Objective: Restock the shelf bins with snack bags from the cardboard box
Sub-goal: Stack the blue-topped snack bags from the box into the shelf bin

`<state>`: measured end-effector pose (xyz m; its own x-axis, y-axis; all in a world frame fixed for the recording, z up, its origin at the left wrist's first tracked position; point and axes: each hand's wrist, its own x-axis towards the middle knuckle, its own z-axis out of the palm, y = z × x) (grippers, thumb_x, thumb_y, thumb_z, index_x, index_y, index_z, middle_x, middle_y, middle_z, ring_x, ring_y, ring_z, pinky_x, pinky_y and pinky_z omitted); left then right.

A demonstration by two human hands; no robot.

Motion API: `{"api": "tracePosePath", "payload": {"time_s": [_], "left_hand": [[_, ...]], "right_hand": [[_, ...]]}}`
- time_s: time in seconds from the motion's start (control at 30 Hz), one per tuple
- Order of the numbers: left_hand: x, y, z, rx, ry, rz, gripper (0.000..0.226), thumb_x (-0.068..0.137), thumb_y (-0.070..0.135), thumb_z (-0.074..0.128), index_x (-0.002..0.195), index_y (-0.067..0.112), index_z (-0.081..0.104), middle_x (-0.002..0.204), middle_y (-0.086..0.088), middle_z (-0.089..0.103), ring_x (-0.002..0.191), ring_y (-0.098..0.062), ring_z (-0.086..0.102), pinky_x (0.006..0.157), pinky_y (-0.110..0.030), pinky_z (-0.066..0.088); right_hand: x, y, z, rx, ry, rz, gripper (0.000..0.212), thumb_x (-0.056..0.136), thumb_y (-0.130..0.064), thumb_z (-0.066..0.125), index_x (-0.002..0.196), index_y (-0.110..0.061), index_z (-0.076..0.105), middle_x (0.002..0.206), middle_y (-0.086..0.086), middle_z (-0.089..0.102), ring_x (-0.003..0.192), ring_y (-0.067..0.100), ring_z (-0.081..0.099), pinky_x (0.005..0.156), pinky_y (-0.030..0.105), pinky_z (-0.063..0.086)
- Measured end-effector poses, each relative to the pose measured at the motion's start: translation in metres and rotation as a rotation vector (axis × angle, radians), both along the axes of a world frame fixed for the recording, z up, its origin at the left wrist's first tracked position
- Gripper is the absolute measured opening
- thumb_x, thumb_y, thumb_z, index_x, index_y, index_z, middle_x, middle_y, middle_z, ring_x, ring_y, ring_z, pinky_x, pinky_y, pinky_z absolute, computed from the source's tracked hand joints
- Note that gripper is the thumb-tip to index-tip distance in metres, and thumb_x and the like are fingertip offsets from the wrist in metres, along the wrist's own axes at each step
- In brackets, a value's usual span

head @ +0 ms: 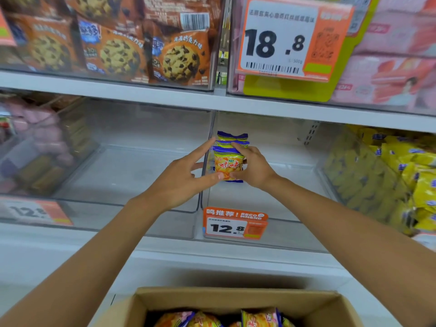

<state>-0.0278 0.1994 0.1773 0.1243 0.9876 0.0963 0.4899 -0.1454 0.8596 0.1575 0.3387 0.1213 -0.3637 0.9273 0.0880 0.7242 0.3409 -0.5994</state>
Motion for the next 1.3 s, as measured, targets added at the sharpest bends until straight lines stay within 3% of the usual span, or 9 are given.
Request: {"api": "tracePosePath", "payload": {"time_s": [0.23, 0.47, 0.57, 0.67, 0.8, 0.9, 1.03, 1.13, 1.3], "left_hand": [[-0.003, 0.000, -0.003, 0.050, 0.009, 0.043, 0.065, 0.087, 0.044, 0.065, 0.137, 0.060, 0.027, 0.131, 0.027, 0.046, 0.117, -0.007, 0.051, 0.096, -0.028, 0.043], [0.020, -0.031, 0.007, 0.349, 0.383, 0.388, 0.045, 0.086, 0.049, 0.067, 0.126, 0.029, 0.060, 0.123, 0.001, 0.058, 0.113, -0.016, 0.052, 0.085, -0.034, 0.047], [0.039, -0.065, 0.012, 0.437, 0.309, 0.395, 0.015, 0.089, 0.033, 0.068, 0.095, 0.026, 0.056, 0.094, 0.006, 0.054, 0.087, -0.016, 0.053, 0.071, -0.030, 0.043], [0.050, -0.102, -0.008, 0.304, 0.218, 0.329, 0.018, 0.086, 0.026, 0.067, 0.085, 0.027, 0.049, 0.073, 0.008, 0.051, 0.072, -0.016, 0.052, 0.063, -0.032, 0.042], [0.045, -0.149, -0.069, 0.008, 0.294, 0.190, 0.015, 0.086, 0.026, 0.068, 0.086, 0.024, 0.053, 0.074, 0.007, 0.056, 0.073, -0.018, 0.056, 0.065, -0.032, 0.045], [0.029, -0.175, -0.120, -0.236, 0.365, 0.143, 0.010, 0.089, 0.022, 0.066, 0.097, 0.022, 0.061, 0.099, 0.003, 0.065, 0.096, -0.018, 0.062, 0.084, -0.035, 0.051], [0.009, -0.194, -0.175, -0.520, 0.707, -0.090, 0.058, 0.081, 0.034, 0.077, 0.131, 0.018, 0.053, 0.131, -0.004, 0.052, 0.111, -0.022, 0.056, 0.093, -0.034, 0.049], [0.007, -0.203, -0.202, -0.502, 0.911, -0.156, 0.073, 0.076, 0.022, 0.081, 0.140, 0.019, 0.045, 0.133, -0.004, 0.038, 0.094, -0.021, 0.059, 0.082, -0.035, 0.055], [0.008, -0.202, -0.201, -0.304, 0.862, -0.146, 0.028, 0.087, 0.010, 0.066, 0.116, 0.014, 0.064, 0.123, -0.006, 0.046, 0.088, -0.022, 0.060, 0.081, -0.037, 0.054]], "right_hand": [[0.015, -0.010, 0.010, -0.054, 0.177, -0.032, 0.120, 0.068, -0.015, 0.088, 0.155, -0.034, 0.007, 0.147, 0.007, 0.036, 0.135, 0.025, 0.037, 0.094, 0.033, 0.042], [0.039, -0.107, 0.058, 0.285, 0.090, -0.166, 0.041, 0.083, -0.013, 0.071, 0.123, -0.016, 0.061, 0.097, -0.002, 0.055, 0.077, 0.014, 0.051, 0.072, 0.028, 0.045], [0.045, -0.164, 0.058, 0.355, 0.167, -0.303, 0.013, 0.082, -0.012, 0.067, 0.093, -0.019, 0.063, 0.077, -0.002, 0.057, 0.068, 0.014, 0.050, 0.058, 0.023, 0.040], [0.053, -0.224, 0.037, 0.321, 0.202, -0.313, 0.011, 0.081, -0.012, 0.065, 0.080, -0.021, 0.059, 0.065, -0.004, 0.054, 0.063, 0.016, 0.053, 0.056, 0.026, 0.040], [0.068, -0.278, -0.024, -0.019, 0.071, -0.211, 0.011, 0.083, -0.015, 0.065, 0.085, -0.026, 0.062, 0.074, -0.011, 0.059, 0.071, 0.012, 0.058, 0.070, 0.032, 0.052], [0.078, -0.303, -0.072, -0.232, -0.049, -0.118, 0.013, 0.086, -0.016, 0.065, 0.096, -0.024, 0.066, 0.089, -0.009, 0.064, 0.085, 0.010, 0.061, 0.079, 0.029, 0.051], [0.081, -0.322, -0.117, -0.372, -0.106, -0.062, 0.019, 0.089, -0.013, 0.064, 0.106, -0.018, 0.069, 0.102, -0.003, 0.065, 0.092, 0.011, 0.059, 0.075, 0.023, 0.046], [0.084, -0.326, -0.134, -0.392, -0.092, -0.102, 0.022, 0.091, -0.013, 0.062, 0.111, -0.016, 0.069, 0.107, -0.004, 0.065, 0.095, 0.007, 0.057, 0.071, 0.013, 0.043], [0.095, -0.327, -0.147, -0.453, 0.010, -0.207, 0.023, 0.091, -0.006, 0.060, 0.111, -0.015, 0.068, 0.108, -0.001, 0.067, 0.093, 0.008, 0.059, 0.062, 0.009, 0.041]]}}
